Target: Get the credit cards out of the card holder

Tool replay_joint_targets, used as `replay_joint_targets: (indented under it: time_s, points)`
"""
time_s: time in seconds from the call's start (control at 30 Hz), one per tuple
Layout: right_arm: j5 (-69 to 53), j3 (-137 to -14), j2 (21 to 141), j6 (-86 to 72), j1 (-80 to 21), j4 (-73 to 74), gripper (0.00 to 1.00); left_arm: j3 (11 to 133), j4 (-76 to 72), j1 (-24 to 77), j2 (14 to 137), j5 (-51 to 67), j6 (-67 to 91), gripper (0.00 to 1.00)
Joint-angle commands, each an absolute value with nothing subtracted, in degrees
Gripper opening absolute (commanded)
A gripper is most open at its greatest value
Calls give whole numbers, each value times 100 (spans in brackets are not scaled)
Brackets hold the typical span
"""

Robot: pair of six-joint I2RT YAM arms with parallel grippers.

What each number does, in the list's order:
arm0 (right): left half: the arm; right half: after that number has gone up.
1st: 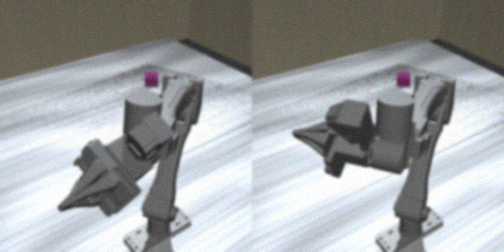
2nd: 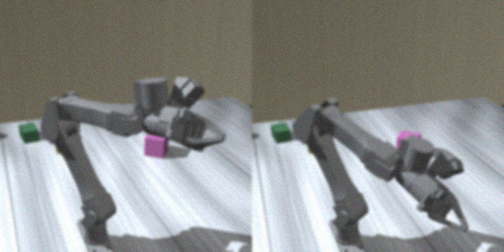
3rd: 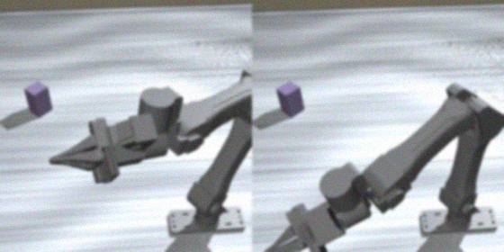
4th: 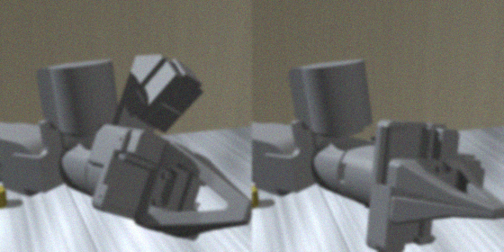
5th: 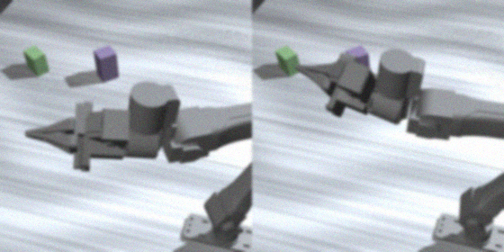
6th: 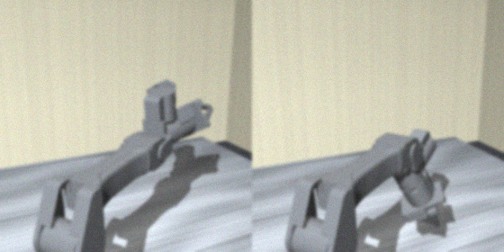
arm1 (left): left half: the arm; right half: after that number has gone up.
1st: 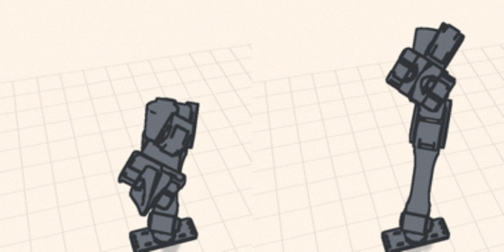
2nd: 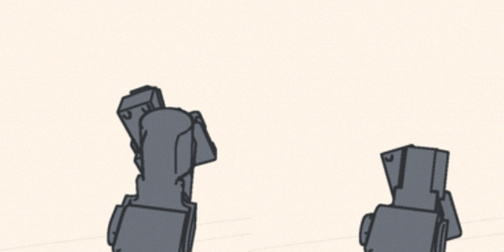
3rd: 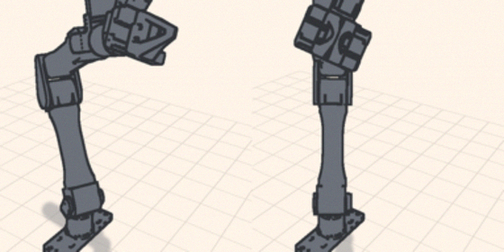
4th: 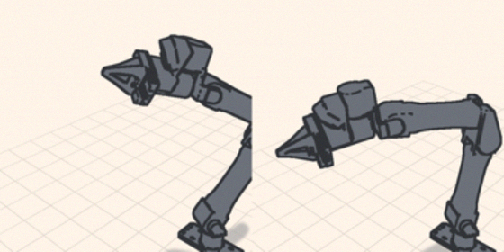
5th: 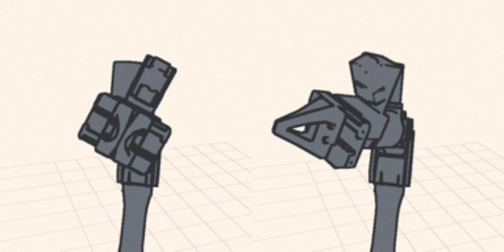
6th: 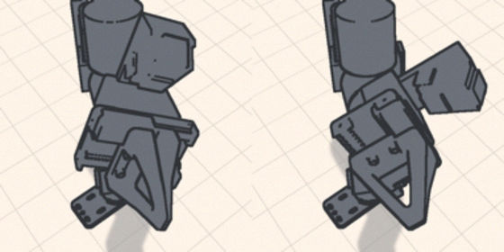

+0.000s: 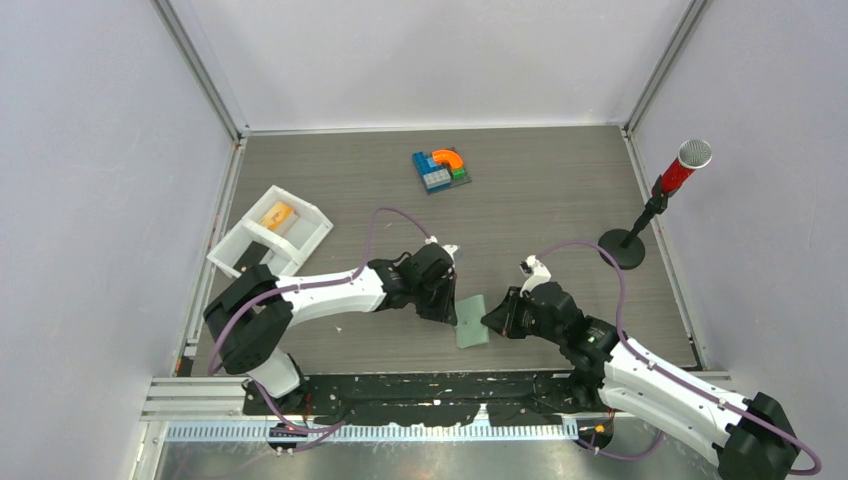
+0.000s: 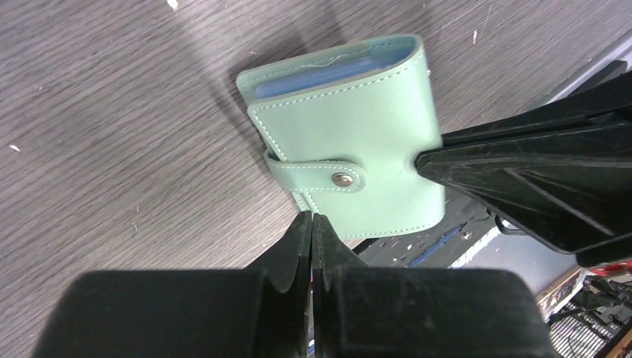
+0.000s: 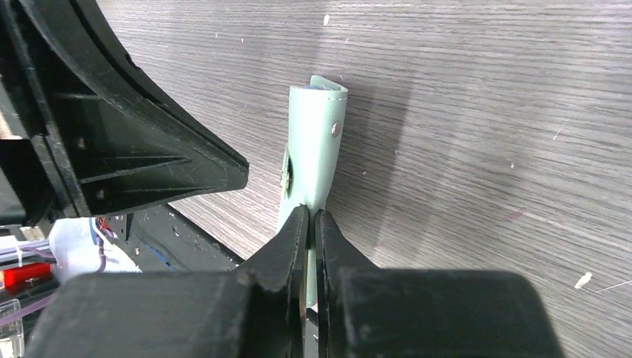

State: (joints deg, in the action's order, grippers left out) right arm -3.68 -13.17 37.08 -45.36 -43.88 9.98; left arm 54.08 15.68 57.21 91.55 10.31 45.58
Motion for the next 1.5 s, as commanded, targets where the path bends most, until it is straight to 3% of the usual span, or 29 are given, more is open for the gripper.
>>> replay_joint_targets:
  time_s: [0.0, 0.13, 0.2, 0.33, 0.63, 0.8, 1.17, 1.47]
  points:
    - [-369, -1311, 3577, -4565, -4420, 728, 5, 5294, 1434, 5713, 8859, 989, 4497, 5]
    - [-424, -1310, 3592, -4629, -4421, 691, 5, 5471, 1354, 5751, 8941, 1040, 4493, 37]
    - [-408, -1295, 3541, -4659, -4421, 686, 5, 5605, 1353, 5777, 9051, 1065, 4476, 44]
    - [-412, -1273, 3515, -4708, -4421, 680, 5, 5891, 1341, 5832, 9320, 1084, 4417, 51]
    - [-485, -1248, 3563, -4677, -4421, 654, 5, 6103, 1243, 5831, 9858, 1072, 4377, 54]
    - [-426, -1260, 3535, -4650, -4416, 713, 5, 5994, 1327, 5853, 10068, 1034, 4458, 45]
    - [-170, -1301, 3539, -4526, -4418, 845, 5, 5767, 1597, 5894, 9944, 794, 4427, 0]
    - [343, -1644, 4024, -4057, -4366, 1107, 7, 5523, 2084, 5893, 9060, 432, 4333, 0]
